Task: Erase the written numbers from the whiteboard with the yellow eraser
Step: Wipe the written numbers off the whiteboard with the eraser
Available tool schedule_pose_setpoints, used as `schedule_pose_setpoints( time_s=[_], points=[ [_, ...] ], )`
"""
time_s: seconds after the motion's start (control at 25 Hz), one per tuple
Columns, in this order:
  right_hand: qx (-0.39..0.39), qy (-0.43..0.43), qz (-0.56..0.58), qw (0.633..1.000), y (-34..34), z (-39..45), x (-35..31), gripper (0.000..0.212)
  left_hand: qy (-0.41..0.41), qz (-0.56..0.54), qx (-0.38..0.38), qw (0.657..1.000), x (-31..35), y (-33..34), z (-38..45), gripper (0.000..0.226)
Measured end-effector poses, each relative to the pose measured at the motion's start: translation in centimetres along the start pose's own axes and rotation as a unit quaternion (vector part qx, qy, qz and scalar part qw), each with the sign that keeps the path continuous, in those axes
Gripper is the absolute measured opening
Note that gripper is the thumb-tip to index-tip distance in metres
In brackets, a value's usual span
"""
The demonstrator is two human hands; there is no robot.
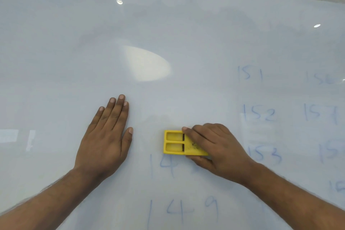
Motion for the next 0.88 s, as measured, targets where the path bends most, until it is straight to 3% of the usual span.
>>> schedule_pose_setpoints(
  time_s=[0.16, 0.28, 0.52, 0.68, 0.88],
  points=[
    [0.021, 0.115, -0.036, 0.993, -1.2, 0.7, 3.6, 0.056, -0.004, -0.001, -0.011, 1.0, 0.1, 0.3, -0.9, 0.064],
    [0.037, 0.174, -0.017, 0.984, -0.6, 1.9, 2.7, 0.058, -0.003, 0.0, -0.016, 1.0, 0.1, 0.5, -1.4, 0.065],
    [-0.021, 0.053, -0.004, 0.998, 1.3, -1.5, -3.5, 0.053, -0.002, -0.005, -0.02, 1.0, 0.2, 0.5, -2.3, 0.065],
    [-0.05, -0.025, -0.026, 0.998, 0.1, -3.7, -1.9, 0.052, 0.005, 0.002, -0.025, 1.0, 0.3, 0.6, -3.2, 0.065],
    [-0.009, 0.117, -0.013, 0.993, -1.1, -1.6, 1.7, 0.056, -0.004, 0.001, -0.025, 1.0, 0.4, 0.7, -3.6, 0.064]
  ],
)
Point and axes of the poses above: each hand's wrist, its own z-axis towards the middle knuckle, its own y-axis out of the palm, x = y × z, the point moved 7 cm from there along z, towards the middle knuckle, and after that the axes turned 2 degrees about -z, right-handed, at the moved point
